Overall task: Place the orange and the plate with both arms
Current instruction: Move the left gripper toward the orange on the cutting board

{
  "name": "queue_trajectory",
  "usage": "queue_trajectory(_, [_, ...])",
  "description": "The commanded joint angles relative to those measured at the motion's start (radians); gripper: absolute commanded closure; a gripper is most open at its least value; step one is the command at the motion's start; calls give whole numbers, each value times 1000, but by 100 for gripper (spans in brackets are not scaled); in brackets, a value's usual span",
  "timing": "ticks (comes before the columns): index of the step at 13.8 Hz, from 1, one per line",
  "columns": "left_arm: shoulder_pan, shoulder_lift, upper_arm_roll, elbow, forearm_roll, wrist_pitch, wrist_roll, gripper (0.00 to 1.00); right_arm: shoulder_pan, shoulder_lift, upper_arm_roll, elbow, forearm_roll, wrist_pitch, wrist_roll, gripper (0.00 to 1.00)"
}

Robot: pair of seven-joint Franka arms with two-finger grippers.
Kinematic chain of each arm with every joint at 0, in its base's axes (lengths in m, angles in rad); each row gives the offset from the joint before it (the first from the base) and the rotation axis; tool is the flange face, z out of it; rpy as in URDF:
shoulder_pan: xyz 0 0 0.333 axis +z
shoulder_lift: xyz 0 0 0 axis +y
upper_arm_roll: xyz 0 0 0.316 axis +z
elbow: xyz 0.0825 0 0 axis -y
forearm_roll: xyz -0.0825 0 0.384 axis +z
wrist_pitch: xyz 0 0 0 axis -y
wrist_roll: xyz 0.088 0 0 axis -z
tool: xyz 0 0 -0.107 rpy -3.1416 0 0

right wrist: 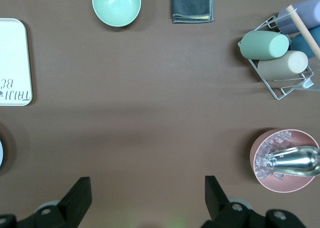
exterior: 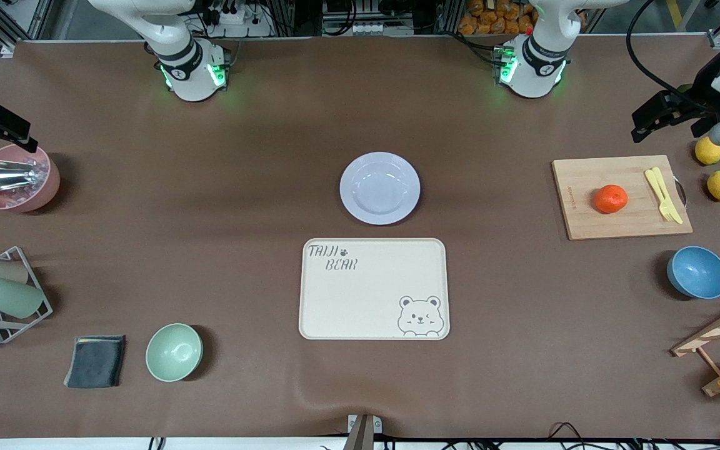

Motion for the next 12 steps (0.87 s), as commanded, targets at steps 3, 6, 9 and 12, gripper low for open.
queue_trajectory(3, [8,-18,6,13,23,-17,22,0,5,13,1,25,-14,-15,1,0])
queue_trajectory(6, [8,-2,12,10,24,-33,24,0,3,13,0,25,-16,-19,1,0])
queue_trajectory(9, [36,5,11,-55,22,-1,18,0,5,13,0,25,-14,-15,1,0])
queue_trajectory(12, [91,-21,9,-239,24,152,10,0,6,19,0,26,-7,-9,1,0])
